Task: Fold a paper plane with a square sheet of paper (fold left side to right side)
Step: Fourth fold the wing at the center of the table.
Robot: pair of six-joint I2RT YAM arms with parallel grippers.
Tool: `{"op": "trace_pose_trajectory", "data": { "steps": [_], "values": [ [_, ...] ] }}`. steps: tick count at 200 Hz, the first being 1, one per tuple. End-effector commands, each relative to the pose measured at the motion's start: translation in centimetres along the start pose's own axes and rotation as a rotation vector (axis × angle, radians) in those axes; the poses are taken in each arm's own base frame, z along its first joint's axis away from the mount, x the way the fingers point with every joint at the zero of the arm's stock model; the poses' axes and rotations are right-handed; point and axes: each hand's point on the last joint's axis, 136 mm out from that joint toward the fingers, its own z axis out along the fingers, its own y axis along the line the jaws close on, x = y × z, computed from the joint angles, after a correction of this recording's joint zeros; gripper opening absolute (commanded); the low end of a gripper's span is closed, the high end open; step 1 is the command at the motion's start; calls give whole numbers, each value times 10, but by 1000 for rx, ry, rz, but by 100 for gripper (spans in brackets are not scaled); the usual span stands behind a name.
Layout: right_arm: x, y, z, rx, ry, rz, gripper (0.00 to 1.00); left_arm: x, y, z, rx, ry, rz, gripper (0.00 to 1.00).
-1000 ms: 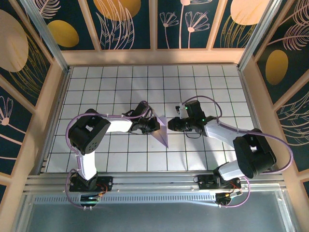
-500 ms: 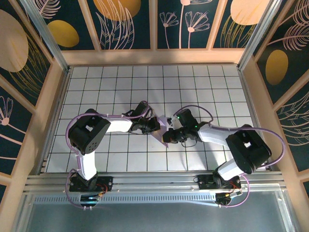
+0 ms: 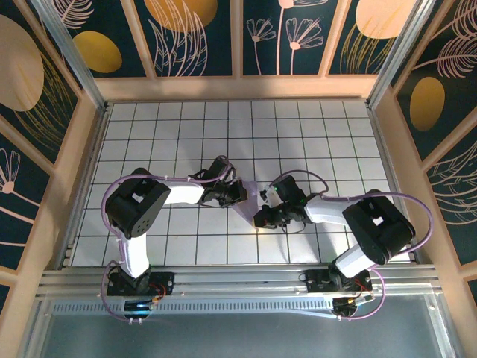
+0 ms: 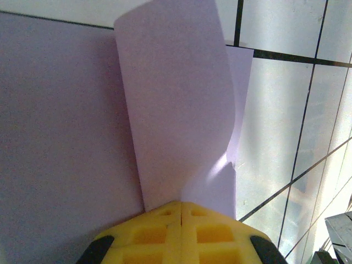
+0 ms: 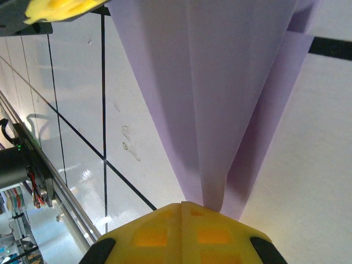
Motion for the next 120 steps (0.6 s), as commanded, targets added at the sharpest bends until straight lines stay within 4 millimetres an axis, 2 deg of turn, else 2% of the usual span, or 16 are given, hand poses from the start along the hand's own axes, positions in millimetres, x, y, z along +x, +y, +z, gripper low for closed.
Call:
{"op": "trace_pose_trajectory", "data": {
  "steps": [1, 120],
  "values": [
    [4, -6, 3, 24, -1, 12, 0, 10, 45, 7, -163, 19, -49, 0],
    [9, -13, 2, 51, 9, 17, 0, 10, 45, 7, -166, 18, -48, 0]
  ]
}}
